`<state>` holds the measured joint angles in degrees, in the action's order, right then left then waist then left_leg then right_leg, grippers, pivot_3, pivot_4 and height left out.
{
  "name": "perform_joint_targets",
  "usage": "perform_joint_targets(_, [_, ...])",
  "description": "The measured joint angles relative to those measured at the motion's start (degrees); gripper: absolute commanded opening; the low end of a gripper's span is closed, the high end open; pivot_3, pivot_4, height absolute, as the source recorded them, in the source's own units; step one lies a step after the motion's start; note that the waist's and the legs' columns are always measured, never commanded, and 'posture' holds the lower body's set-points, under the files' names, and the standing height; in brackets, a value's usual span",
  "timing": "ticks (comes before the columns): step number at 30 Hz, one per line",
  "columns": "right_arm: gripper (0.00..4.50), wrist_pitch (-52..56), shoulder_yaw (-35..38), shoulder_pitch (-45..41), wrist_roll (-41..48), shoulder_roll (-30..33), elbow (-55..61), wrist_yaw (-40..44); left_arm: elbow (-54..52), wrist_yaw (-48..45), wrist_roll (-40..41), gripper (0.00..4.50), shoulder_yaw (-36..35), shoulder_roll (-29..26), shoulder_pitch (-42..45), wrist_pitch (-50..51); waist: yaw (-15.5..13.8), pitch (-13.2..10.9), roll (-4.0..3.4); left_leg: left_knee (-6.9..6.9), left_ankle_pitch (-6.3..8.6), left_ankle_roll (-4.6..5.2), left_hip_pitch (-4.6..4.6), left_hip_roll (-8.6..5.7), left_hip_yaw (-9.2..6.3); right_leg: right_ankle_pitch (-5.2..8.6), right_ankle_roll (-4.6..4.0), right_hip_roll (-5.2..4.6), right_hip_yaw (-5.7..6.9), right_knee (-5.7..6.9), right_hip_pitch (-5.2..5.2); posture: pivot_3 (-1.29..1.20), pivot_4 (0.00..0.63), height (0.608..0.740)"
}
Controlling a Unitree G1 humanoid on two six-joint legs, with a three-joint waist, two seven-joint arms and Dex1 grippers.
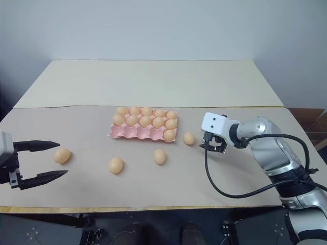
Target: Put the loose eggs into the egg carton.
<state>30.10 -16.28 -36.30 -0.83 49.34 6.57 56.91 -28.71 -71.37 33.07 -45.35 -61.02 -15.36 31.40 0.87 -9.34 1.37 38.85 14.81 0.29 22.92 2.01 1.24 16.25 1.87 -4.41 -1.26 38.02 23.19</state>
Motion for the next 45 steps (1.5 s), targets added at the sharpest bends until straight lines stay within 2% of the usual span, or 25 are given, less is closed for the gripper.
perform_joint_targets(14, [4.48, 3.1, -0.7, -2.2, -0.2, -7.1, -0.8, -0.4, 0.0, 0.0, -0.2, 4.21, -0.2, 0.0, 0.1, 0.0, 0.0, 0.0, 0.0, -0.01, 0.0, 0.0, -0.02, 0.0, -0.01, 0.0, 0.0, 0.01, 0.0, 0.02, 0.0, 0.0, 0.15, 0.74])
perform_joint_targets(21, [4.48, 2.8, -2.4, -3.2, -2.5, -11.3, -8.5, -3.8, 0.0, 0.2, -0.2, 4.21, -0.2, 0.0, 0.2, -0.1, 0.0, 0.0, 0.0, -0.01, 0.0, 0.0, 0.03, -0.02, 0.01, 0.0, 0.0, -0.01, 0.0, 0.01, 0.04, 0.0, 0.15, 0.74])
perform_joint_targets(40, [4.48, 3.1, -2.4, -3.2, -3.3, -10.8, -10.7, -4.0, 0.1, -0.1, -1.0, 4.21, -0.7, 0.0, -0.2, -0.5, 0.0, 0.0, -0.01, -0.02, 0.0, 0.0, 0.01, -0.01, 0.0, 0.0, 0.0, 0.0, 0.0, 0.01, 0.03, 0.0, 0.15, 0.74])
perform_joint_targets(43, [3.87, 3.8, -2.4, -3.2, -2.8, -10.8, -10.7, -3.9, 0.2, -0.2, -1.1, 4.21, -0.7, 0.0, -0.2, -0.7, 0.0, 0.0, -0.01, -0.02, 0.0, 0.0, 0.01, -0.01, 0.0, 0.0, 0.0, 0.0, 0.0, 0.01, 0.03, 0.0, 0.15, 0.74])
perform_joint_targets(45, [3.24, 4.2, -2.4, -3.1, -2.5, -10.8, -10.7, -3.9, 0.2, -0.3, -1.3, 4.21, -0.7, 0.1, -0.3, -1.0, 0.0, 0.0, -0.01, -0.02, 0.0, 0.0, 0.01, -0.01, 0.0, 0.0, 0.0, 0.0, 0.0, 0.01, 0.03, 0.0, 0.15, 0.74])
